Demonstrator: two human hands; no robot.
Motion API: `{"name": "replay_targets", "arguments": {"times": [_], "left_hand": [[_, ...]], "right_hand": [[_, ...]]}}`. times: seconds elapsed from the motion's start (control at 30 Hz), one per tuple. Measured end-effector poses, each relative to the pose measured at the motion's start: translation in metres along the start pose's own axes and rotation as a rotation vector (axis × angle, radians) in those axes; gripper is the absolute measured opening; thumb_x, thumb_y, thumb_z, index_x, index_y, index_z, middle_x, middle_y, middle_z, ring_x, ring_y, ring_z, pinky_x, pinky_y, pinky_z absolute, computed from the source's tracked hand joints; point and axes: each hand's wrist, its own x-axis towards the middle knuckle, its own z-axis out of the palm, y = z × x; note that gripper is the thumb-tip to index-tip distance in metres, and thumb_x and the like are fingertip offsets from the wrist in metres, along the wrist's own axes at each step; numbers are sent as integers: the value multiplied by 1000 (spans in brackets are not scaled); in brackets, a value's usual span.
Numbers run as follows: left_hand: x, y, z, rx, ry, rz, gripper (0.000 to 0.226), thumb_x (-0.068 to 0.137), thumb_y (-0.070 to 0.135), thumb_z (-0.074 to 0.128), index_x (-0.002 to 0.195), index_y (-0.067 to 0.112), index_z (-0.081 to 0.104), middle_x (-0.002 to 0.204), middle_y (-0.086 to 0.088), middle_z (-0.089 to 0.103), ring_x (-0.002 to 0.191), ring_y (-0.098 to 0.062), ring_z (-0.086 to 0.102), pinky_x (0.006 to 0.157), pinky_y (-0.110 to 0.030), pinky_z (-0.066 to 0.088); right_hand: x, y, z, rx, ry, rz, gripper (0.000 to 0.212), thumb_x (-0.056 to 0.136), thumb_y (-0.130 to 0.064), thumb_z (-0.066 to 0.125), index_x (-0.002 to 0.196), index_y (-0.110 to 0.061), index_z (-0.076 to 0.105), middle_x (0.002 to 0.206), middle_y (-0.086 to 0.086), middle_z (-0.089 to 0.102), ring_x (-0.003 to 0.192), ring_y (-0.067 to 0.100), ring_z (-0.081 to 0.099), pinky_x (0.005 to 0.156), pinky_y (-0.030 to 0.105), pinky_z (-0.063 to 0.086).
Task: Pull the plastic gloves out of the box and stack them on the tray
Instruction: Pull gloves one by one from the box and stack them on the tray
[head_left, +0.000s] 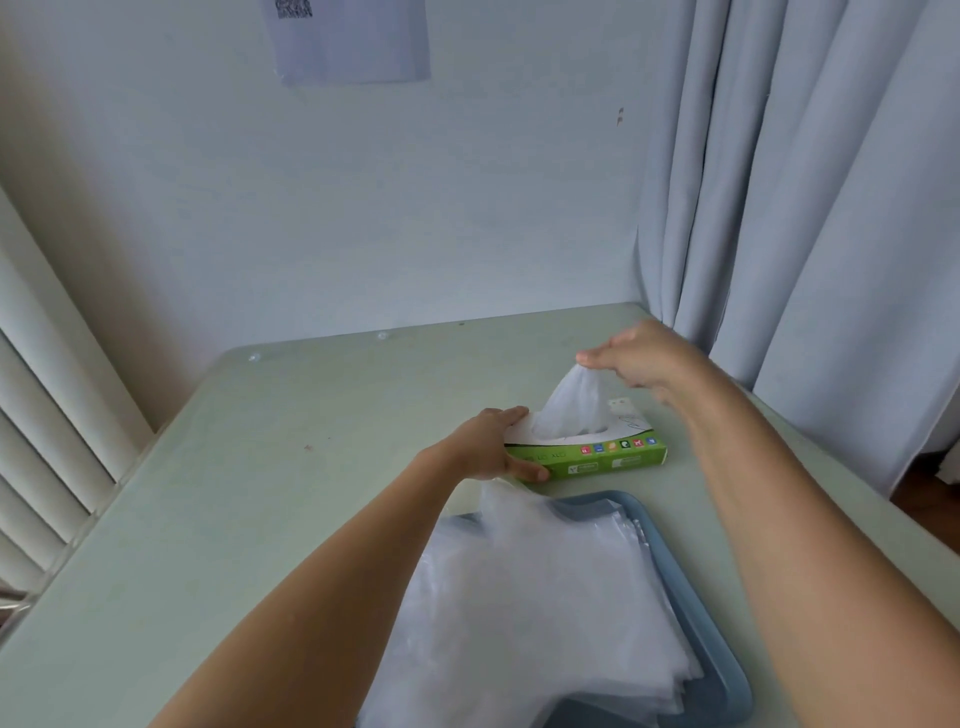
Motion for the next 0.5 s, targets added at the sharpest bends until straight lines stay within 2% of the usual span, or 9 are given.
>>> {"name": "replay_targets", "arguments": {"times": [0.03, 0.1, 0.17, 0.23, 0.3, 0.33, 0.37, 0.43, 0.5], "left_hand": [[1, 0, 0, 2, -2, 0, 101, 72, 49, 78, 151, 25, 21, 151, -1, 30, 137, -24, 33, 112, -35, 30], [2, -2, -1, 3, -13, -2, 101, 72, 51, 76, 152, 25, 21, 154, 1, 28, 138, -23, 31, 113, -36, 28], [0, 1, -6, 13, -55, -12, 97, 75, 52, 73, 152, 23, 20, 154, 2, 28, 140, -21, 30, 114, -33, 25], [-5, 8, -13, -16, -16, -3, 79, 84, 47, 67, 148, 18, 32, 148, -1, 39, 133, -20, 40, 109, -28, 30], [-13, 20, -21, -322, 148, 13, 42, 94, 38, 56, 128, 14, 57, 125, -4, 57, 113, -20, 54, 105, -27, 38], [-19, 27, -26, -577, 189, 2, 35, 98, 38, 49, 114, 12, 65, 111, -3, 61, 104, -21, 56, 104, -30, 41], [-26, 33, -31, -846, 159, 6, 46, 100, 45, 40, 104, 10, 69, 105, -4, 65, 102, -24, 59, 103, -34, 43], [-36, 43, -39, -1286, -1, 28, 80, 92, 68, 23, 100, 4, 70, 101, -9, 70, 99, -28, 64, 103, -40, 43], [-46, 51, -43, -1438, -98, 104, 98, 76, 83, 25, 111, 1, 65, 103, -11, 69, 97, -27, 65, 101, -42, 44]], "right_hand": [[-6, -7, -9, 31, 19, -23, 27, 80, -32, 75, 95, -12, 63, 64, 1, 48, 60, 16, 46, 55, 24, 34], [-17, -21, -25, 120, 41, -102, 20, 77, -30, 77, 79, -13, 66, 50, -7, 45, 55, 10, 40, 57, 22, 35], [-32, -35, -36, 158, 27, -195, 17, 76, -28, 78, 75, -15, 68, 38, -15, 46, 49, 1, 44, 62, 18, 35], [-47, -45, -43, 159, 18, -281, 15, 77, -28, 78, 76, -16, 69, 38, -19, 49, 43, -7, 47, 61, 13, 34], [-59, -50, -48, 152, 2, -355, 15, 77, -31, 77, 75, -18, 69, 44, -21, 54, 46, -11, 49, 56, 7, 37], [-64, -51, -49, 155, -8, -381, 16, 76, -31, 77, 74, -18, 70, 48, -21, 56, 49, -12, 50, 54, 4, 38], [-70, -52, -50, 158, -18, -404, 16, 76, -31, 77, 74, -17, 70, 50, -21, 58, 52, -11, 51, 54, 2, 37], [-79, -53, -51, 172, -34, -425, 17, 76, -31, 77, 75, -15, 70, 55, -19, 60, 56, -10, 53, 58, 1, 38], [-88, -52, -50, 181, -39, -433, 20, 73, -34, 77, 75, -15, 71, 60, -16, 61, 62, -6, 54, 64, 5, 41]]}}
